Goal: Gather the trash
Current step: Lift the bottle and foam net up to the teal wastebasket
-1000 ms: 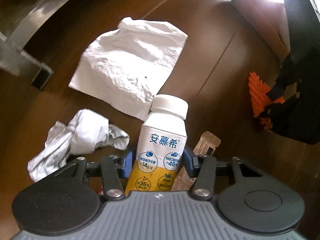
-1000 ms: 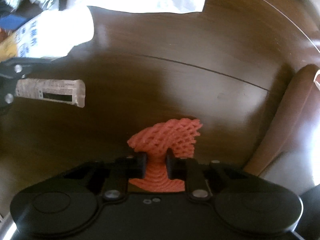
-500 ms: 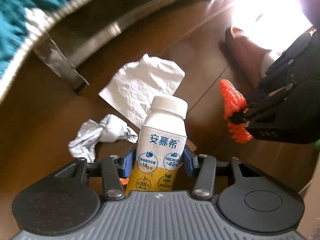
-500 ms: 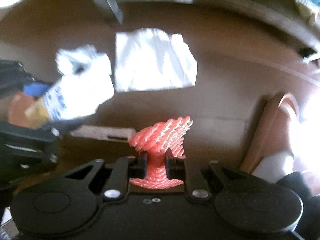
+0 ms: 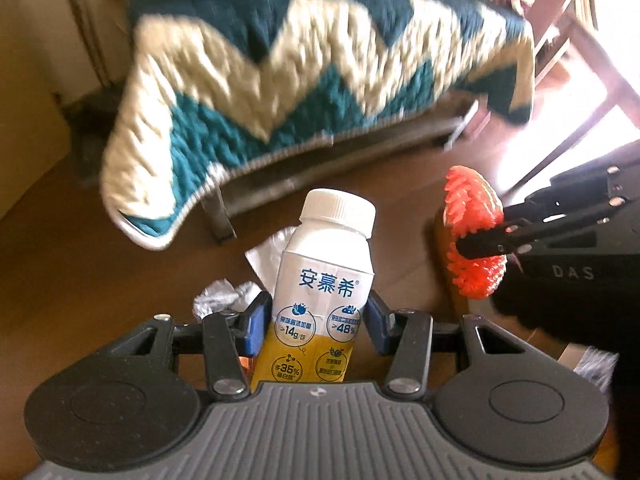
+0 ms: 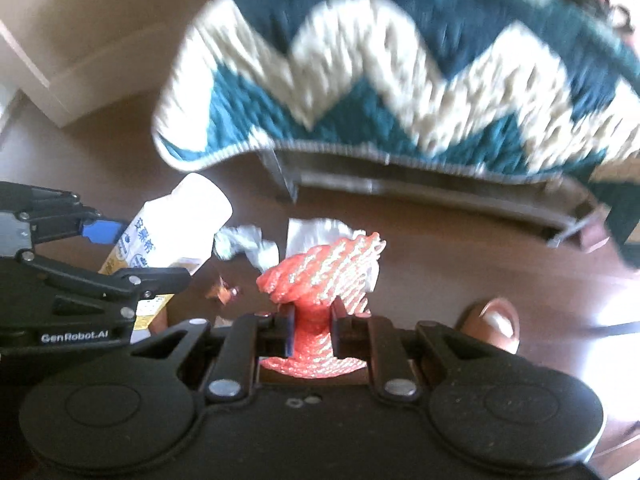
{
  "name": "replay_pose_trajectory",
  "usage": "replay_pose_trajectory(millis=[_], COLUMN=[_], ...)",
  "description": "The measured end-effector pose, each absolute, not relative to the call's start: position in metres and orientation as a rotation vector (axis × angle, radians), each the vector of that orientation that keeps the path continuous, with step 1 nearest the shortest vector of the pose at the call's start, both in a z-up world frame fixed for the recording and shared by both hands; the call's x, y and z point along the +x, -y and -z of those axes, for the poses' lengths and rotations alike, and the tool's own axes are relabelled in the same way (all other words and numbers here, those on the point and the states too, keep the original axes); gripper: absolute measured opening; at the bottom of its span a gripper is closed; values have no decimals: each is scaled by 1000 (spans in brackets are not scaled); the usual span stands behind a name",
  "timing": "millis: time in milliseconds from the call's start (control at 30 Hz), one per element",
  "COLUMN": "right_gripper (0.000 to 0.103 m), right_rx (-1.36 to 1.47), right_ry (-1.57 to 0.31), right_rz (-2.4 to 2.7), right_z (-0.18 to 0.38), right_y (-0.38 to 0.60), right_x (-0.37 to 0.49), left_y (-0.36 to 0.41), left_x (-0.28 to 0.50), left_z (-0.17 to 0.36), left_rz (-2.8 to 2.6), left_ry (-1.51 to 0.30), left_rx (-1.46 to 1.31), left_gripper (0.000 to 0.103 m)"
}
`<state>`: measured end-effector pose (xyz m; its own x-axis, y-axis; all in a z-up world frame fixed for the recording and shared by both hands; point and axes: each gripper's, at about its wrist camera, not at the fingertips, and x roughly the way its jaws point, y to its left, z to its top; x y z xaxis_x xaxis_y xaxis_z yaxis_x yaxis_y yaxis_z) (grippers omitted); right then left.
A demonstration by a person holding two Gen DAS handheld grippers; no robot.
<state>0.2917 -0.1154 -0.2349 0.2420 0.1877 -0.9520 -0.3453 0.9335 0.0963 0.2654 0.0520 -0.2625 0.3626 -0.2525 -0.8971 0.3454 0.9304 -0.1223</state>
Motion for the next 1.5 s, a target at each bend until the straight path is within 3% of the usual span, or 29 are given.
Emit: replay_pose_trajectory(millis=[400,933,1500], right_gripper=[15,16,16], right_rx=[-142,-171,-203], right_ry=[-1002,-685,-513], right_rz=[-425,-444,-398], right_z=[102,-37,-99], right_y=[130,135,127], right_x=[270,328,439], left_y=[-42,-37,-26], left_x=[241,282,397], left_z=[125,-15,-126], left_rz=[305,269,219], left_ry=[-874,-628,-439], left_rx=[47,27,-9], left_gripper=[47,45,45])
